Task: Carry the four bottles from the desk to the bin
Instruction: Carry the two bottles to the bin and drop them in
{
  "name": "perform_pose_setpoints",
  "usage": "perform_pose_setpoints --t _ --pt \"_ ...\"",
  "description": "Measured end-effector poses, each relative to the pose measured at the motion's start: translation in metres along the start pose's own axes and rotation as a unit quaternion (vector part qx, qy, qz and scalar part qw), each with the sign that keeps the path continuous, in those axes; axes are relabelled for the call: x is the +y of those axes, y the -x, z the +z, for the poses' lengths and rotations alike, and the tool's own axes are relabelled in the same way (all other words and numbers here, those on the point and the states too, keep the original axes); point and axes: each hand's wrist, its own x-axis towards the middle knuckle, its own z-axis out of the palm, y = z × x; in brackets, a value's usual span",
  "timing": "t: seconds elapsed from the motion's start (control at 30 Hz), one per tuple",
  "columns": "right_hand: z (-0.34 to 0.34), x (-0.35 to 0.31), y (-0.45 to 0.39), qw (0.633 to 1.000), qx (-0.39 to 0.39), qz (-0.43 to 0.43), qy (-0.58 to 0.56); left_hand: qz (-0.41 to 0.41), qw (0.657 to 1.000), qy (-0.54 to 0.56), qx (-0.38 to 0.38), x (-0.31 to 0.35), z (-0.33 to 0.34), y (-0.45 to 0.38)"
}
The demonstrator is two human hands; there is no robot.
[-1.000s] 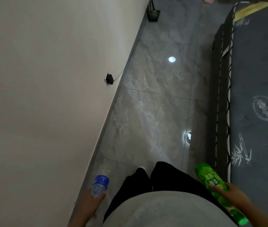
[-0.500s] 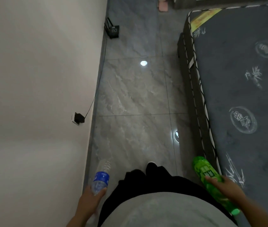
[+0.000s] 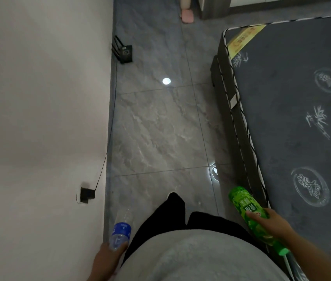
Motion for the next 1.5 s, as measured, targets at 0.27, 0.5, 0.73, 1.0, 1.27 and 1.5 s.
perform_pose_setpoints --t 0.27,0.5,0.73,1.0,1.27,1.5 --pt "-0.035 -0.057 -0.031 0.998 0.003 0.054 -0.014 0.079 0.995 -0.057 -0.003 0.178 -0.049 -0.088" --pt "-0.086 -0.149 -0.104 0.998 -0.004 0.053 -0.041 0.122 0.991 -0.044 0.025 0.314 -0.065 -0.137" --pt "-0.164 -0.300 -0.180 0.999 0.024 -0.017 -0.031 0.067 0.998 -0.009 0.008 0.384 -0.074 -0.157" --pt "-0.197 -0.440 -0.244 1.000 0.021 -0.017 -0.011 0.006 0.999 0.037 0.002 0.468 -0.121 -0.220" --pt "-0.207 -0.515 -0.265 0.998 0.013 0.047 -0.030 0.071 0.997 0.035 -0.019 0.640 -0.191 -0.280" --pt "-0.238 -0.595 -0.300 0.991 0.012 0.082 -0.101 0.114 0.993 0.005 -0.036 0.771 -0.224 -0.343"
